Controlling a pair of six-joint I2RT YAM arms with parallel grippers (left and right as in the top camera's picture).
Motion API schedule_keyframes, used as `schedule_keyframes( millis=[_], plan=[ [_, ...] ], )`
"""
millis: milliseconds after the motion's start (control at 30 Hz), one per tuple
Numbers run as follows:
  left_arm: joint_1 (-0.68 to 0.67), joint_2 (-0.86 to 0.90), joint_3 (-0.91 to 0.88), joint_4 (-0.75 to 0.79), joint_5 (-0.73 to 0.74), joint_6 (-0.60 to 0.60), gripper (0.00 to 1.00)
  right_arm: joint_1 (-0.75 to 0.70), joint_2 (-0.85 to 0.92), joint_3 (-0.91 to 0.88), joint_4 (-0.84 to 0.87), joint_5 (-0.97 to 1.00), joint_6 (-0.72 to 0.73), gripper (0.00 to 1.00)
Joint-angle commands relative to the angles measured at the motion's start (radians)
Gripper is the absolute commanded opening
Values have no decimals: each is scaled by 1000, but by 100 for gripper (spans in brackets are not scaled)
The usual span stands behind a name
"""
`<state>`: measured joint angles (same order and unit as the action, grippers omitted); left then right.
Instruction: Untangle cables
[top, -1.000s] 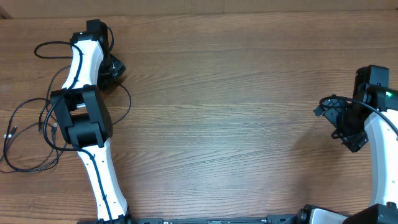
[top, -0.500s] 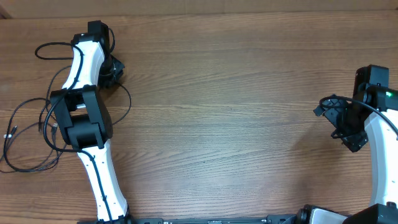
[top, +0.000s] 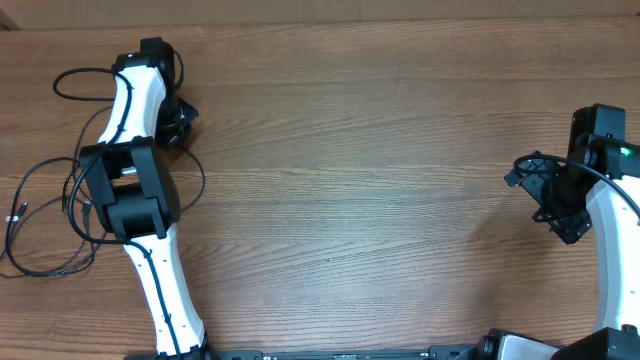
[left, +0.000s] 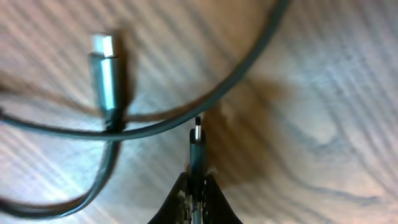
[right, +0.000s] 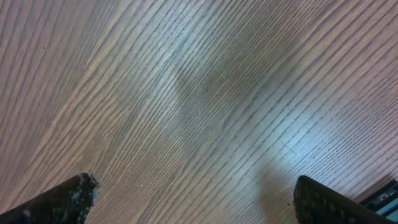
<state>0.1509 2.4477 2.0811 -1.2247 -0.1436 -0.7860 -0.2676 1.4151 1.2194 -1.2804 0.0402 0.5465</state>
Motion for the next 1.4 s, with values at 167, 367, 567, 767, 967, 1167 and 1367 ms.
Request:
schedule_keyframes(
  millis=[167, 367, 567, 767, 967, 1167, 1367],
  plan=[
    [66, -144, 165, -80, -57, 1, 4, -3, -1, 11, 11, -1, 2, 100],
    [156, -274, 214, -73, -126, 4, 4, -3, -1, 11, 19, -1, 2, 100],
    [320, -325, 210, -72, -156, -21, 4, -3, -1, 11, 22, -1, 2, 100],
    [422, -323, 196, -134, -158, -120, 4, -3, -1, 11, 21, -1, 2, 100],
    [465, -323, 196, -167, -159, -119, 5, -3, -1, 11, 21, -2, 2, 100],
    [472, -323, 196, -166, -159, -120, 5, -3, -1, 11, 18, -2, 2, 100],
    [472, -323, 196, -169, -159, -119, 47, -3, -1, 11, 18, -2, 2, 100]
  ],
)
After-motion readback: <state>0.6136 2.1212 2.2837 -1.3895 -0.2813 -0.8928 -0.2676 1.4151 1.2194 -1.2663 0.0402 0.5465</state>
